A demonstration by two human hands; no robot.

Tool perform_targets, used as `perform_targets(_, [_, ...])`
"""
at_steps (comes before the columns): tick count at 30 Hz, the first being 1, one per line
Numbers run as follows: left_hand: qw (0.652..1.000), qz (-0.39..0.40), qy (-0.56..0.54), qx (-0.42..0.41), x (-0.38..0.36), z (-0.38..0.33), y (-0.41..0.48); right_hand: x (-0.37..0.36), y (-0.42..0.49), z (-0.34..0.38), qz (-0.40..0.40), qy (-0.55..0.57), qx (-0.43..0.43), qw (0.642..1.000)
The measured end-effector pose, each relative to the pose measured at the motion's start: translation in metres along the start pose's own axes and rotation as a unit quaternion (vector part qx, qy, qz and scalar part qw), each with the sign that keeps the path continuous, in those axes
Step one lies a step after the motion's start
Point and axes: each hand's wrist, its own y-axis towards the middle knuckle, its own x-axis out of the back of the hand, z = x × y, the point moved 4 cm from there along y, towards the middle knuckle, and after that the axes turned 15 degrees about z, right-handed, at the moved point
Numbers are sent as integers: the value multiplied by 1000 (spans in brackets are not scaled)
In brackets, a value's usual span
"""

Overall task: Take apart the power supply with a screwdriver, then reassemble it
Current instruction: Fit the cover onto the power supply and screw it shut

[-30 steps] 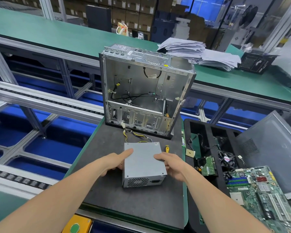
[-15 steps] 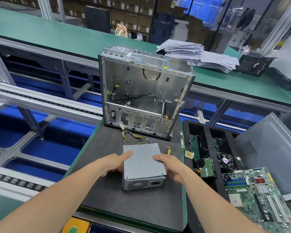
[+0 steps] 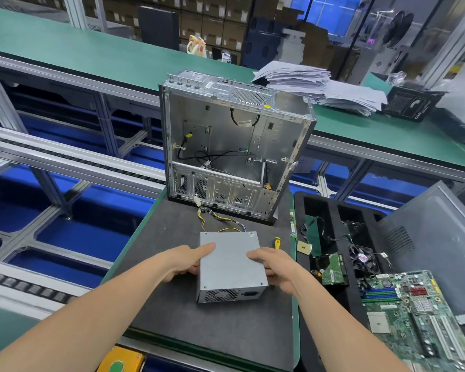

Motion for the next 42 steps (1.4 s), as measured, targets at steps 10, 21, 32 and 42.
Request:
perform_targets(10, [995, -50, -88, 7, -3, -10, -11, 5, 3, 0, -4, 26, -24, 999])
perform_targets(21, [994, -97, -40, 34, 4, -9, -20, 1, 5, -1, -36, 39, -38, 998])
perform_targets(32, [985, -57, -159, 25, -27, -21, -38, 2, 2, -3, -32, -6, -102, 994])
perform_targets(42, [980, -66, -186, 32, -38, -26, -39, 13, -6, -2, -134, -90, -29, 986])
